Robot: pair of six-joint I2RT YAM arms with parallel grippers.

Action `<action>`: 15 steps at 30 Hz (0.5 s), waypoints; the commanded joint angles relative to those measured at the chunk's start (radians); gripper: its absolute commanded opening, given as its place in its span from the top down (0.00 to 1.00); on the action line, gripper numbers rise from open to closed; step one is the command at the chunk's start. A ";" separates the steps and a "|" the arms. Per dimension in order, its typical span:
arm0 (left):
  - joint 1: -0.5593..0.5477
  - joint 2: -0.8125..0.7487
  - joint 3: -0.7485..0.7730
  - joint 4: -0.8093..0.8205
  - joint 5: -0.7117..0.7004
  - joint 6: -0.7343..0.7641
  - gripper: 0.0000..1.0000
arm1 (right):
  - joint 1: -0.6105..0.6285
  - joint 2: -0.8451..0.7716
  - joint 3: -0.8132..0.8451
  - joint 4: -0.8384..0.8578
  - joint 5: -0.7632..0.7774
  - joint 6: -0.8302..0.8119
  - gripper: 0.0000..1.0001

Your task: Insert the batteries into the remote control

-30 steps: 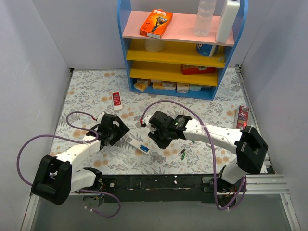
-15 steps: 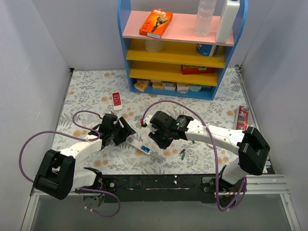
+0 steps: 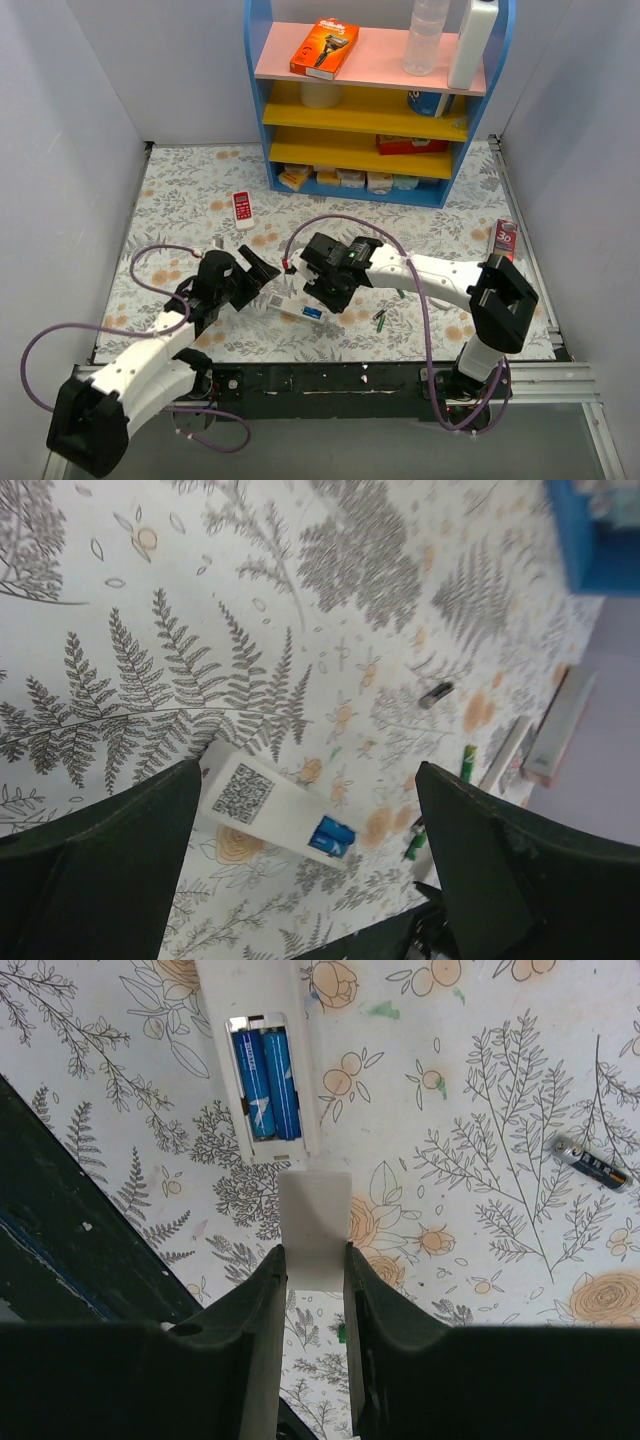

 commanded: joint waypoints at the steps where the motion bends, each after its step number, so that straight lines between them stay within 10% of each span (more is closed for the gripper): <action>1: 0.000 -0.274 0.038 -0.154 -0.254 -0.074 0.07 | 0.012 0.035 0.087 -0.061 -0.016 -0.066 0.83; 15: 0.001 -0.785 0.257 -0.420 -0.703 0.196 0.02 | 0.025 0.226 0.273 -0.139 -0.022 -0.142 0.82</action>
